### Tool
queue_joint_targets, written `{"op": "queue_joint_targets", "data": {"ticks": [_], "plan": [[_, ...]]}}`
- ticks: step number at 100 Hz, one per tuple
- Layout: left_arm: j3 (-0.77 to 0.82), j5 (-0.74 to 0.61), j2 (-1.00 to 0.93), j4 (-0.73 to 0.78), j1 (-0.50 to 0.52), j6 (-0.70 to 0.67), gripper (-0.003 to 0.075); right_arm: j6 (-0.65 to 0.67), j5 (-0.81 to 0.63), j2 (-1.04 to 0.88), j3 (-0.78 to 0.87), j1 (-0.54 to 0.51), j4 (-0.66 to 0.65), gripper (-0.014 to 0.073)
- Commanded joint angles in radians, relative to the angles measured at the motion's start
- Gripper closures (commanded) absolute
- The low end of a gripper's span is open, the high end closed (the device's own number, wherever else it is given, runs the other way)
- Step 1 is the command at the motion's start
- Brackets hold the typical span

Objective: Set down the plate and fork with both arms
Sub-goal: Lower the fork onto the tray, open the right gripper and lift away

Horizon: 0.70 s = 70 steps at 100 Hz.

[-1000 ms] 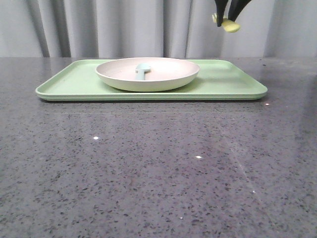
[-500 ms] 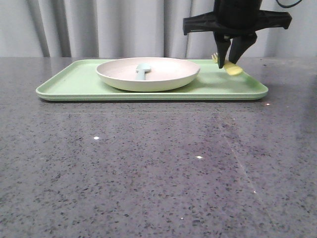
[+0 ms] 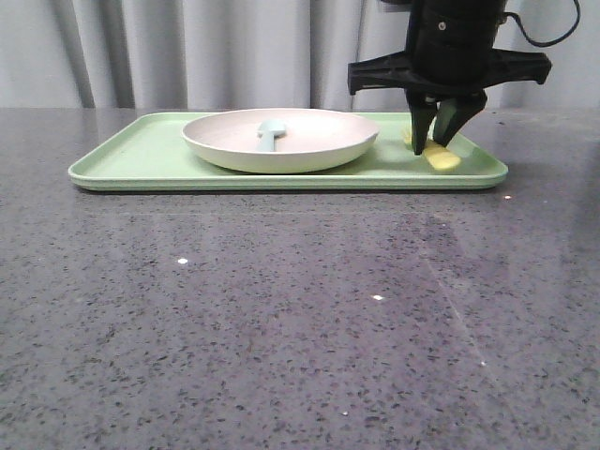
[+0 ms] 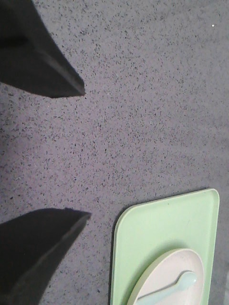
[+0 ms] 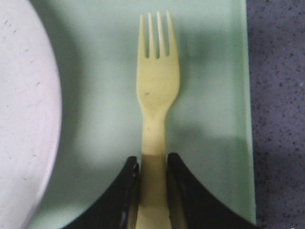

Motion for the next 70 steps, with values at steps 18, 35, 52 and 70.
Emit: {"op": "queue_joint_targets", "data": {"ticks": [18,35,52,70], "plan": [[-0.028,-0.068,0.004,-0.005,0.001,-0.008,0.0239,-0.011,-0.04,-0.064,-0.022,-0.005,-0.021,0.0578],[-0.028,-0.068,0.004,-0.005,0.001,-0.008,0.0239,-0.011,-0.037,-0.064,-0.022,-0.005,-0.021,0.035],[-0.028,-0.068,0.004,-0.005,0.001,-0.008,0.0239,-0.011,-0.037,-0.064,-0.022,-0.005,-0.022,0.0253],[-0.028,-0.068,0.004,-0.005,0.001,-0.008,0.0239,-0.024,-0.036,-0.084,-0.022,-0.005,-0.036,0.0251]]}}
